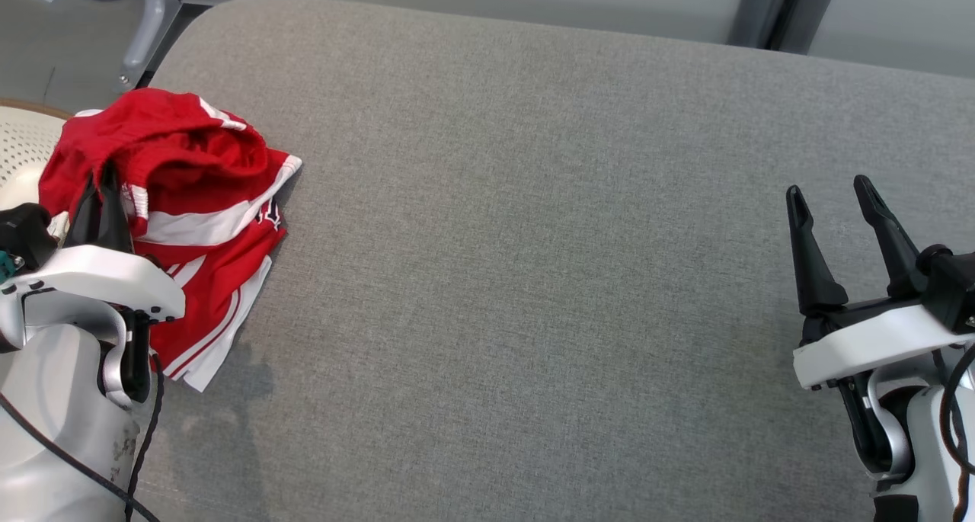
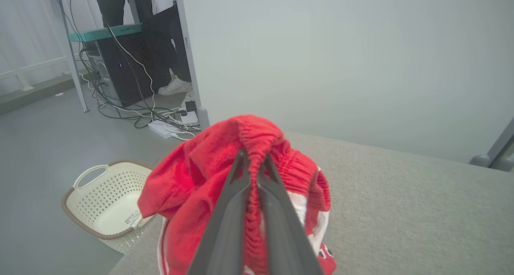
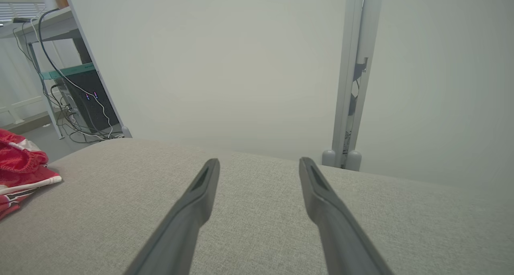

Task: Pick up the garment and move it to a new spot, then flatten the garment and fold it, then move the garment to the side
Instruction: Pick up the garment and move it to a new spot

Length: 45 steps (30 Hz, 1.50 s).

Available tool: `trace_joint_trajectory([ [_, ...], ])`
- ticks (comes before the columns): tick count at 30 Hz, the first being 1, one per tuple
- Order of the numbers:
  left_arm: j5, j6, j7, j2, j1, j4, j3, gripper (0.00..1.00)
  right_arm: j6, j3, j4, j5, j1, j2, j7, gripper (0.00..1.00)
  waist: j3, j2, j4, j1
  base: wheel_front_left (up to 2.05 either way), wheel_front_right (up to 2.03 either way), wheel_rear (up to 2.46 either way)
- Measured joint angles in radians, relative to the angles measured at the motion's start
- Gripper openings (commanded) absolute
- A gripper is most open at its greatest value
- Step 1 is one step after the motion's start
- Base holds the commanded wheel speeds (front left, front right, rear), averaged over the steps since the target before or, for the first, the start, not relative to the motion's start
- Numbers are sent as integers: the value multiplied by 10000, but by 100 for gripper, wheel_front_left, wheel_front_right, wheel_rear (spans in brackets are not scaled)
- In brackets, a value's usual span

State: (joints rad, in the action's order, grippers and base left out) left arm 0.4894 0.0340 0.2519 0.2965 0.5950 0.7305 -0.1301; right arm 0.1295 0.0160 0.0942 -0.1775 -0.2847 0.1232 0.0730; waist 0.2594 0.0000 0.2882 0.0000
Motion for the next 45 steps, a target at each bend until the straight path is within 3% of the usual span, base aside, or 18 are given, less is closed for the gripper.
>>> trace_joint_trajectory([
  [10,-523,763,-585,508,-1456,-3689,-242,0,0,-88,280,-150,445,-238,359,100,-804,0,-489,0,0,0,0],
  [18,-915,1622,-1893,809,-3093,-7513,-545,0,0,-40,201,-192,569,-343,502,100,-1125,0,-1564,1,0,0,0],
  [22,-1264,1783,-2497,903,-3352,-8993,-1066,0,0,2,59,-232,580,-422,508,100,-1151,0,-2339,0,0,0,0],
  [27,-1473,1484,-2978,644,-3135,-9346,-1996,0,0,40,-157,-272,460,-504,531,100,-998,0,-3164,0,0,0,0],
  [31,-1555,980,-3237,203,-2551,-9031,-2947,0,0,10,-219,-334,443,-579,629,100,-728,0,-3841,0,0,0,0],
  [45,-1820,-779,-3733,-1446,-1137,-6029,-5774,0,0,174,192,-884,165,-729,1335,100,907,0,-5565,0,0,0,0],
])
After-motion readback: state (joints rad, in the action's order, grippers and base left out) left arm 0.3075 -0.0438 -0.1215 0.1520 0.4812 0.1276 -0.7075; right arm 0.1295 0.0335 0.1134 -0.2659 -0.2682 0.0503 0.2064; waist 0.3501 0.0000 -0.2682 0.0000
